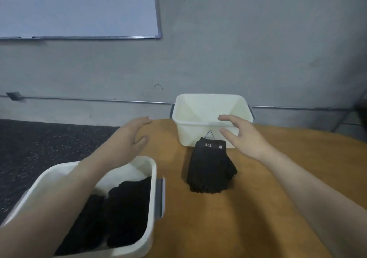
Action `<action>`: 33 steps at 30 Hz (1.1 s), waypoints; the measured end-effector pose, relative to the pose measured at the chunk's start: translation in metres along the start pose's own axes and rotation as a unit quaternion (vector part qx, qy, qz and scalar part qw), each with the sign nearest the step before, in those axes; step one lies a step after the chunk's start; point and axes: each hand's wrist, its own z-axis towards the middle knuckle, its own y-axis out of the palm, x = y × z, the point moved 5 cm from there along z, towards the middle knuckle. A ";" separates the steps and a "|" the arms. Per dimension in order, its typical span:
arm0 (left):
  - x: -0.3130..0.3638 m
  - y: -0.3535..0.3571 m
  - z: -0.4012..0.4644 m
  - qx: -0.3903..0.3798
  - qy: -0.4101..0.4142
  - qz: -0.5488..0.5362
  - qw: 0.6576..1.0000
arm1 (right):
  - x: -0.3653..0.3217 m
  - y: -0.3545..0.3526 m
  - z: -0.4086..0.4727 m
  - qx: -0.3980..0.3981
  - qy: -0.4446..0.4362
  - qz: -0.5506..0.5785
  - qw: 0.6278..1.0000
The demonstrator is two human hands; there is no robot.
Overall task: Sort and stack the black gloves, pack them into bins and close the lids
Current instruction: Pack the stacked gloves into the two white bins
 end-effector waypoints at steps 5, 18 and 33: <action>0.041 0.062 0.093 -0.087 0.060 0.088 0.990 | 0.043 -0.013 0.044 -0.066 -0.026 -0.216 0.974; 0.030 0.107 0.160 -0.091 0.102 0.229 0.964 | 0.070 -0.018 0.058 -0.010 -0.013 -0.351 0.936; 0.152 -0.015 0.020 0.034 0.251 0.108 0.961 | -0.048 -0.133 -0.085 0.125 -0.159 -0.324 0.924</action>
